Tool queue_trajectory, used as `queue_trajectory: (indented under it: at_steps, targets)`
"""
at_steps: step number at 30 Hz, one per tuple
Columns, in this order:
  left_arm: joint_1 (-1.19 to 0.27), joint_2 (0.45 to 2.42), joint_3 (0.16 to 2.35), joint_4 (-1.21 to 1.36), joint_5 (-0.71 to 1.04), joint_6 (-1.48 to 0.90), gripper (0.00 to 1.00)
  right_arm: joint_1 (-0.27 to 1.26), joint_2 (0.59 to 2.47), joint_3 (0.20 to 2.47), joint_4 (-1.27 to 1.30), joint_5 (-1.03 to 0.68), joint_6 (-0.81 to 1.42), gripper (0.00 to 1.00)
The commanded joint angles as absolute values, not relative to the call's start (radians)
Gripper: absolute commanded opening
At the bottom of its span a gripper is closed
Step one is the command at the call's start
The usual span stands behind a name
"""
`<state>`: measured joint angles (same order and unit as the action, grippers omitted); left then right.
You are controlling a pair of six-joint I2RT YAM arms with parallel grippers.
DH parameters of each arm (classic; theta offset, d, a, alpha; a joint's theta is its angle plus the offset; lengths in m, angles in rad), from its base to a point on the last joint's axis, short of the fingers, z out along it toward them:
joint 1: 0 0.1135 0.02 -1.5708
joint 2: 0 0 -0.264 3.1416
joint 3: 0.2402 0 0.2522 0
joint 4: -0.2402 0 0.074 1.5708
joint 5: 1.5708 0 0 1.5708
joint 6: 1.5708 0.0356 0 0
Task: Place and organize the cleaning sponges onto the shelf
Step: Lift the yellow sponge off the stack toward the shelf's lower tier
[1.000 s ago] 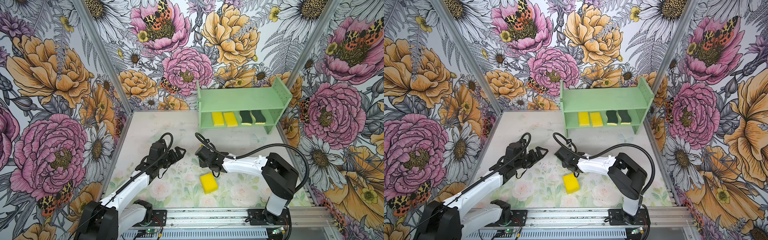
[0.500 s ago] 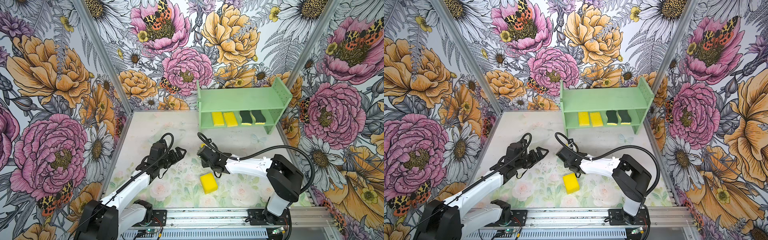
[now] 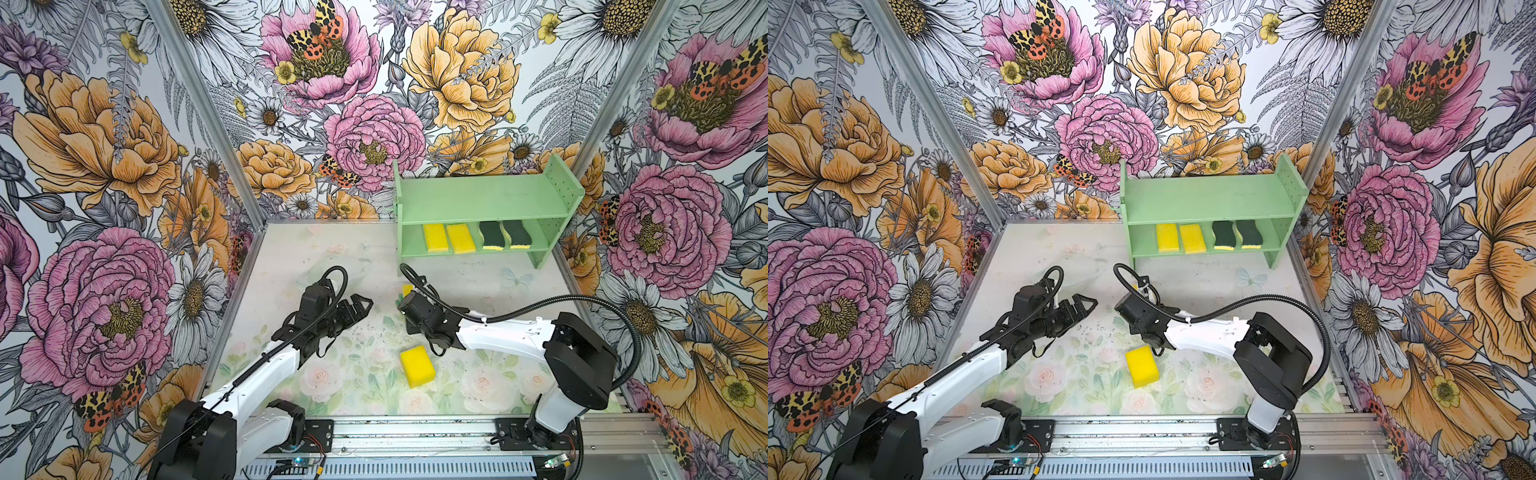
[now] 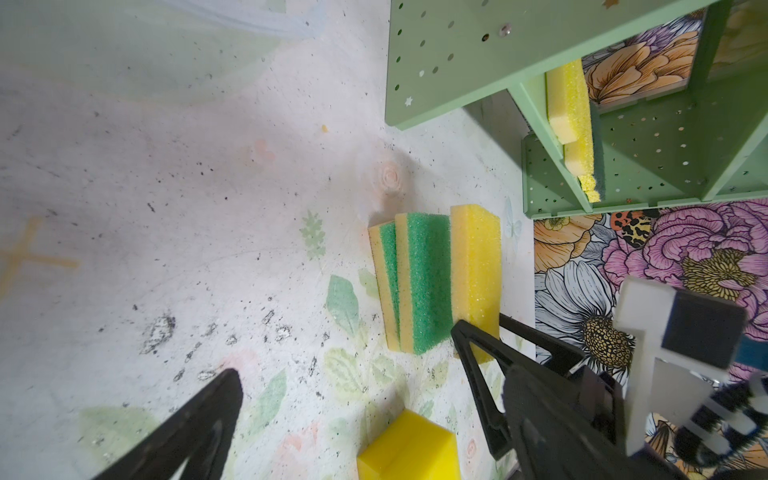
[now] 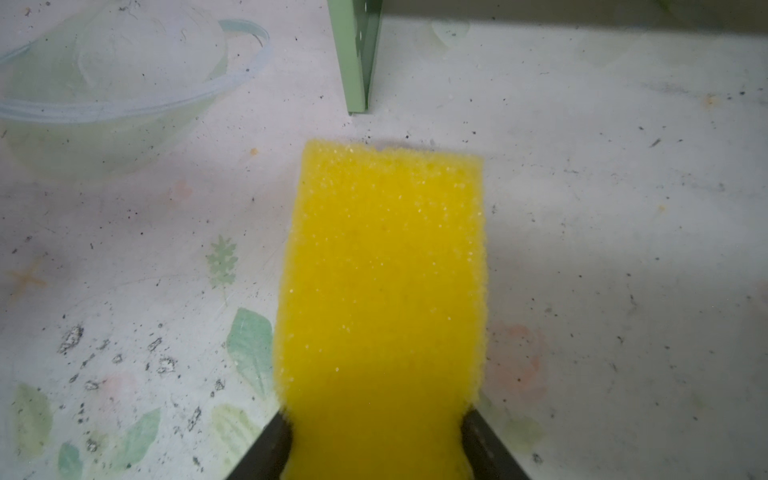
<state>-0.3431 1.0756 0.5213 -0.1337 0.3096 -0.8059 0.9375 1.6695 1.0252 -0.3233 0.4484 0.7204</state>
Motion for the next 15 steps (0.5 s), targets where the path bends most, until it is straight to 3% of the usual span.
queue_trajectory:
  at_steps: [1,15]
  targets:
    - [-0.349,1.082,0.52,-0.137,0.291,-0.808,0.99,0.945,1.626,1.013,-0.295,0.477,0.716,0.54]
    - [-0.356,1.098,0.531,-0.132,0.292,-0.808,0.99,0.945,1.581,1.005,-0.278,0.491,0.693,0.5]
